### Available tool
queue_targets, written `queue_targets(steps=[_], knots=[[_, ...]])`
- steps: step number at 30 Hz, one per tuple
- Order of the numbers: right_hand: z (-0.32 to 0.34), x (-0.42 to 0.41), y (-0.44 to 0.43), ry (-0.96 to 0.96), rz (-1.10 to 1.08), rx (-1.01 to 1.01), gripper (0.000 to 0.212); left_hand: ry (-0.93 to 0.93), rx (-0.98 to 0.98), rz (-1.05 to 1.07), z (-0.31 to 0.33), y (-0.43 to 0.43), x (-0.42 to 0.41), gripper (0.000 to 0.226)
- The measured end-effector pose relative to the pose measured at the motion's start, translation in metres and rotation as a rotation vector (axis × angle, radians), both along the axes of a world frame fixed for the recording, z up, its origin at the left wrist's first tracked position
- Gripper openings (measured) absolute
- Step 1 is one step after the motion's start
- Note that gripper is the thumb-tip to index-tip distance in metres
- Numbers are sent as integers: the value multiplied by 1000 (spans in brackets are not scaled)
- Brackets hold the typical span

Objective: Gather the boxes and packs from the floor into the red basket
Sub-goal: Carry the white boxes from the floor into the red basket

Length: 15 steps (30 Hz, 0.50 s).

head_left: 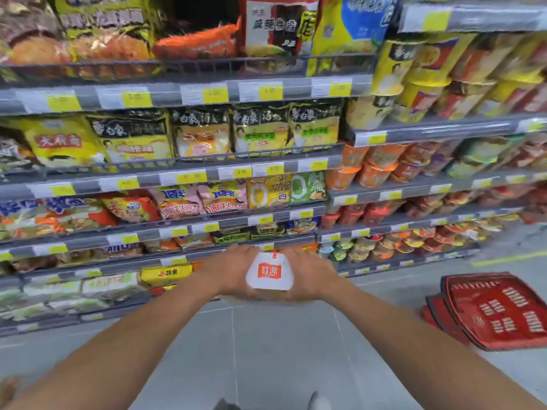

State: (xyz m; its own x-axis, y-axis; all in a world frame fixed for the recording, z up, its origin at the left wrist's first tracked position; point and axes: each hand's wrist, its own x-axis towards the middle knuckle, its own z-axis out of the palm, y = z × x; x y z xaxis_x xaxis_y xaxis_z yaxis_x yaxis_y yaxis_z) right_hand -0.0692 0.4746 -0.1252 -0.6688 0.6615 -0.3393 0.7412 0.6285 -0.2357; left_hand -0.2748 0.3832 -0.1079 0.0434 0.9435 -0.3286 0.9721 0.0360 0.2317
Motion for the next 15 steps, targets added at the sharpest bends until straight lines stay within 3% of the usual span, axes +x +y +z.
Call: queue_targets(steps=[7, 11, 15], knots=[[-4, 91, -26, 21, -341, 24, 110, -38, 38, -347, -1, 47, 72, 102], [-5, 157, -46, 25, -504, 38, 106, -17, 20, -524, 3, 65, 138, 85], [-3, 229, -70, 36, -649, 36, 115, -54, 14, -661, 8, 72, 214, 83]])
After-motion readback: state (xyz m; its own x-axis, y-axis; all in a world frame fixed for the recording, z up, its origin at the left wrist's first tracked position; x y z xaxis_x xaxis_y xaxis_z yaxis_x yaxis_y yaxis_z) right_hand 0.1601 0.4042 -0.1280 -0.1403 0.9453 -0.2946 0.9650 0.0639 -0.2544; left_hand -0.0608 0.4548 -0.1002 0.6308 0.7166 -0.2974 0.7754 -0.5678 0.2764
